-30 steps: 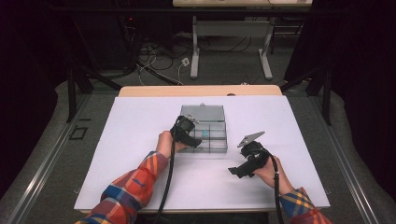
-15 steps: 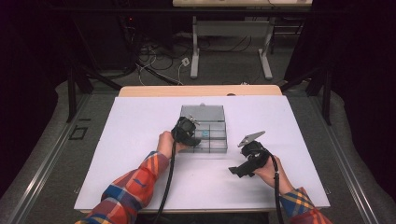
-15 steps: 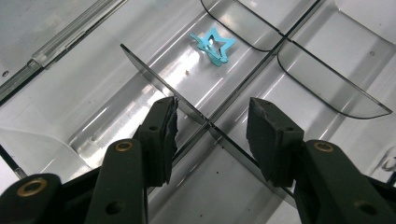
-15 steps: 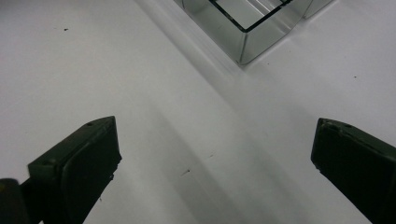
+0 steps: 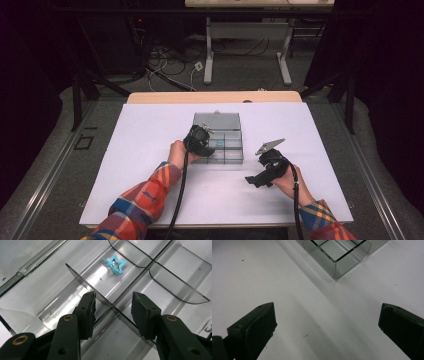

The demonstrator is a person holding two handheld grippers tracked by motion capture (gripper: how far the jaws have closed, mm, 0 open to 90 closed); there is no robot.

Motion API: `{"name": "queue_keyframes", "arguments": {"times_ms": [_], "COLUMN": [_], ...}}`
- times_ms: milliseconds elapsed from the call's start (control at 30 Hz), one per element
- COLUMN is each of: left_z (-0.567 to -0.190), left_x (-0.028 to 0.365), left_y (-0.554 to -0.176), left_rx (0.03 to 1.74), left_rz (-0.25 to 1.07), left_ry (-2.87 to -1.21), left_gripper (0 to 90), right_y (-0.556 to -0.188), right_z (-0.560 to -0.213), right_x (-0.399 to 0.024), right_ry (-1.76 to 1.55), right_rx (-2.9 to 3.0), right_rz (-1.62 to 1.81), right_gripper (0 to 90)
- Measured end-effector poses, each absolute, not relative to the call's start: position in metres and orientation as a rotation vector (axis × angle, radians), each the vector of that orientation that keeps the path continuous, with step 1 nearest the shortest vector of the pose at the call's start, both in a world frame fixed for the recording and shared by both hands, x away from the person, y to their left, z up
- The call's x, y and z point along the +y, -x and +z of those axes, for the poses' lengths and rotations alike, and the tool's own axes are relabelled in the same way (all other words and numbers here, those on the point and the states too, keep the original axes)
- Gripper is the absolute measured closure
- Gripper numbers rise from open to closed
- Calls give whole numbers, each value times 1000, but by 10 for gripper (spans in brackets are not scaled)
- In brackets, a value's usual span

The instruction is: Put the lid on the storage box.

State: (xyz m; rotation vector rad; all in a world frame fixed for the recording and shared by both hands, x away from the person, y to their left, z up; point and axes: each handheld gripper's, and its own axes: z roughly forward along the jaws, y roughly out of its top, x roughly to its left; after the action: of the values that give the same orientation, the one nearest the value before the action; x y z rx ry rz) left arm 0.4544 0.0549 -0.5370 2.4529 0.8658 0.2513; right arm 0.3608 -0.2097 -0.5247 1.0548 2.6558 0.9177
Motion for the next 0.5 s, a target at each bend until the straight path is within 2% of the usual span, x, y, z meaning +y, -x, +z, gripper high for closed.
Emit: {"name": "queue_keyframes", "arguments": {"times_ms": [500], "left_z": [-537], "left_x": [55], "left_y": [-454], "left_rx": [874], "left_rz": [238], "left_ry": [-2451], "left_gripper": [544], "right_y": [-372], "right_z": [-524], "right_x": [-210], "right_ry": [-1050], "right_rx": [2629], "right_rz": [928], "right_gripper": [6]}}
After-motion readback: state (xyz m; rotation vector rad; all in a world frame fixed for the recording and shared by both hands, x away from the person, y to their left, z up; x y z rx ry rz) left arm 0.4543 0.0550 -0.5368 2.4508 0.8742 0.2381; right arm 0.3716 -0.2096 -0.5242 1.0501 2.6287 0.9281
